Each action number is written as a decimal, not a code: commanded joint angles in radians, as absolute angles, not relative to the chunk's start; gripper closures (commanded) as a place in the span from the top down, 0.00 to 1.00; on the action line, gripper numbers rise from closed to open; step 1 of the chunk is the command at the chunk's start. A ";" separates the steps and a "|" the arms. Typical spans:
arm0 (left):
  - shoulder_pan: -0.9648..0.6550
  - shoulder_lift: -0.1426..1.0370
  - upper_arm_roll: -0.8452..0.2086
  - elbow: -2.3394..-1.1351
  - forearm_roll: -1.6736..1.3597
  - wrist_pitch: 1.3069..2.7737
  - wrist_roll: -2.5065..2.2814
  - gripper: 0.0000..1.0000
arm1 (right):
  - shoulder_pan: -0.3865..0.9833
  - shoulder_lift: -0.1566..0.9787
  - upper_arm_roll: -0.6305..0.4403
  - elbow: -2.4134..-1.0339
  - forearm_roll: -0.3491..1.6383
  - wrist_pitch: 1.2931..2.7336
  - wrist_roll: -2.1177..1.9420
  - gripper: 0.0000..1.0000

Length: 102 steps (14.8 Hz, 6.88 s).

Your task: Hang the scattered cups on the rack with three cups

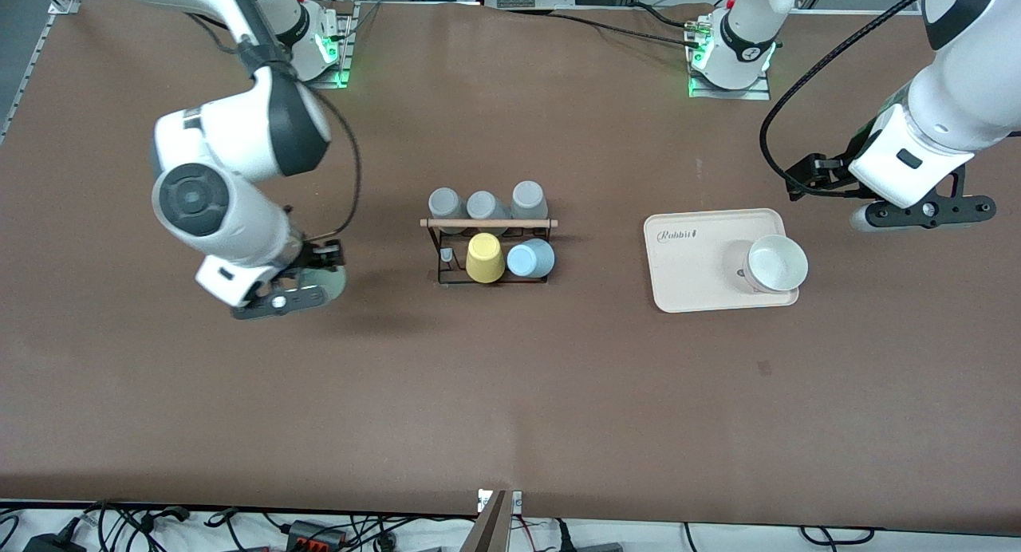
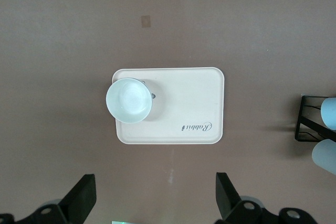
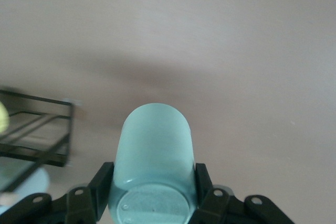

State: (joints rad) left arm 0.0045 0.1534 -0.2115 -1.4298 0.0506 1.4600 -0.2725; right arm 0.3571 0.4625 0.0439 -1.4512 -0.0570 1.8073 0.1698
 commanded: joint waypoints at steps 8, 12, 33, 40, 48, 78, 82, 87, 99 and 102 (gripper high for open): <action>0.031 0.089 -0.222 -1.502 -0.009 1.470 -0.253 1.00 | 0.495 0.557 0.046 -1.312 0.089 1.824 0.392 0.30; 0.031 0.089 -0.222 -1.499 -0.021 1.476 -0.252 1.00 | 0.548 0.591 0.043 -1.309 0.075 1.844 0.488 0.30; 0.031 0.084 -0.224 -1.516 -0.029 1.546 -0.172 1.00 | 0.583 0.713 0.044 -1.296 0.008 1.905 0.543 0.31; 0.031 0.081 -0.224 -1.509 -0.037 1.536 -0.170 1.00 | 0.562 0.692 0.032 -1.226 0.011 1.844 0.589 1.00; 0.031 0.081 -0.222 -1.503 -0.038 1.536 -0.172 1.00 | 0.369 0.626 0.025 -1.077 0.002 1.706 0.485 1.00; 0.032 0.084 -0.209 -1.502 -0.058 1.531 -0.158 1.00 | 0.014 0.034 -0.025 -1.707 -0.034 1.827 -0.037 1.00; 0.032 0.087 -0.207 -1.502 -0.057 1.539 -0.164 1.00 | 0.012 -0.032 -0.026 -1.806 -0.032 1.853 -0.037 1.00; 0.032 0.087 -0.207 -1.502 -0.058 1.532 -0.160 1.00 | 0.012 -0.029 -0.026 -1.775 -0.028 1.767 -0.037 1.00; 0.032 0.087 -0.207 -1.502 -0.058 1.532 -0.164 1.00 | 0.014 -0.034 -0.025 -1.784 -0.020 1.801 -0.035 1.00; 0.032 0.087 -0.207 -1.502 -0.058 1.532 -0.167 1.00 | 0.014 -0.035 -0.025 -1.784 -0.020 1.789 -0.035 1.00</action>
